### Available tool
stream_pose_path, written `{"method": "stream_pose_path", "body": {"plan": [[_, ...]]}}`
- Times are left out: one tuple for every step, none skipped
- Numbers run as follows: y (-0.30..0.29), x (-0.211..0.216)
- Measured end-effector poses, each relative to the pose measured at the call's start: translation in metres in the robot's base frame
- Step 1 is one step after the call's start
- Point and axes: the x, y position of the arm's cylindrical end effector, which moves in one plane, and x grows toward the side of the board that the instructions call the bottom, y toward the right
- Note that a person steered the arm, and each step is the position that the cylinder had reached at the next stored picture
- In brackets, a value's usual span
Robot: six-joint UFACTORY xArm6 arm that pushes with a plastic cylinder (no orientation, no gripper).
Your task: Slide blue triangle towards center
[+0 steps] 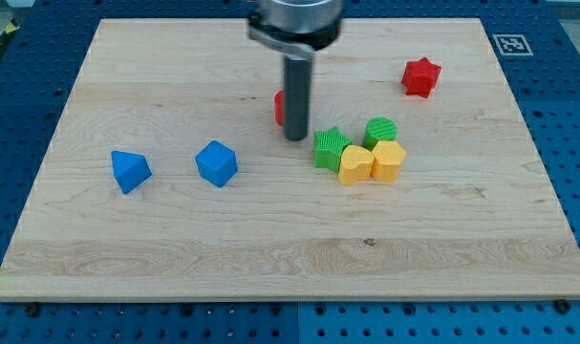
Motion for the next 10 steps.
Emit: {"method": "stream_pose_path", "body": {"plan": [[-0.056, -0.002], [-0.094, -0.006], [-0.144, -0.006], [-0.203, -0.004], [-0.256, 0.032], [-0.269, 0.096], [-0.21, 0.121], [-0.156, 0.121], [-0.122, 0.121], [-0.146, 0.121]]}}
